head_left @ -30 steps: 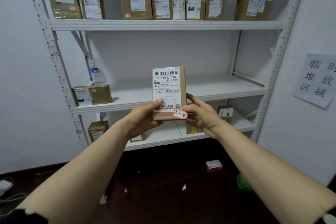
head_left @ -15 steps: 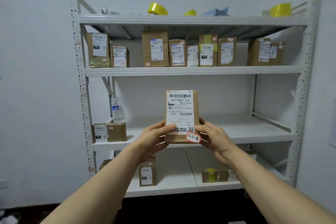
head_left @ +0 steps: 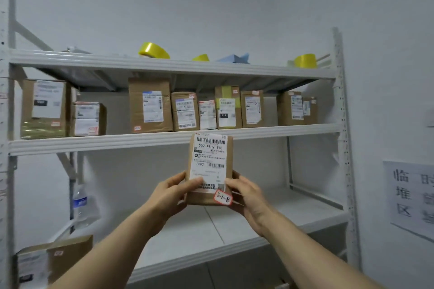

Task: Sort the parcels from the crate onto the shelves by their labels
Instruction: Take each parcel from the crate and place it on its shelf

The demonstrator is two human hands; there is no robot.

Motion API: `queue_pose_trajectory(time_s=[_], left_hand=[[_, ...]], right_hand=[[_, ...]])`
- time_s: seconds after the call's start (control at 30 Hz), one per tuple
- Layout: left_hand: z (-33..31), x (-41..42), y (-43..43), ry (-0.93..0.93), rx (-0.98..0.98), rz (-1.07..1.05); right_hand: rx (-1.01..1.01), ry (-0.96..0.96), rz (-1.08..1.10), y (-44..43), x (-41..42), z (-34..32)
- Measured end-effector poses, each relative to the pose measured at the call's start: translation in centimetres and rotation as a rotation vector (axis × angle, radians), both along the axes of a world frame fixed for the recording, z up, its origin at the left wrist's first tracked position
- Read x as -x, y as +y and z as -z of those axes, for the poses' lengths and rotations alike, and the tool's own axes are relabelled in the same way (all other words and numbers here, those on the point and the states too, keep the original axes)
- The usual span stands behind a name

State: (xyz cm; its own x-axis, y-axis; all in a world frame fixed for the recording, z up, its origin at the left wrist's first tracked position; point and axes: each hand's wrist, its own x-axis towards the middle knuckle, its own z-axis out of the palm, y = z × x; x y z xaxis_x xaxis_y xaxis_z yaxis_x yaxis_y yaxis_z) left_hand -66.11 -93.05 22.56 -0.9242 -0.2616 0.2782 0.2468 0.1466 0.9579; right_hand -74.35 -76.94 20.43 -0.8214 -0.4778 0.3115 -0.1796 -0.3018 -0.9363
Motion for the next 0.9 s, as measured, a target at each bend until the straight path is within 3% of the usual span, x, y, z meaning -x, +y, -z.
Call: queue_pose_trajectory(time_s=[0.27,0.5,0.7,0.9], left_hand=[[-1.7,12.1,4.6,0.002,0.062,0.087],[-4.6,21.5,12.3,0.127,0.110,0.127],[-6.7,30.2,19.9,0.248,0.110,0.016],[-9.0,37.3,24.1,0.316,0.273,-0.207]], right_hand=[[0.062,0.001,0.206,5.2,9.8,-0.8],[0.112,0.087,0.269,12.4,19.4,-3.1],[0.099,0.212,0.305,19.2,27.8,-6.6],[0.064,0.331,0.311,22.4,35.9,-9.2]])
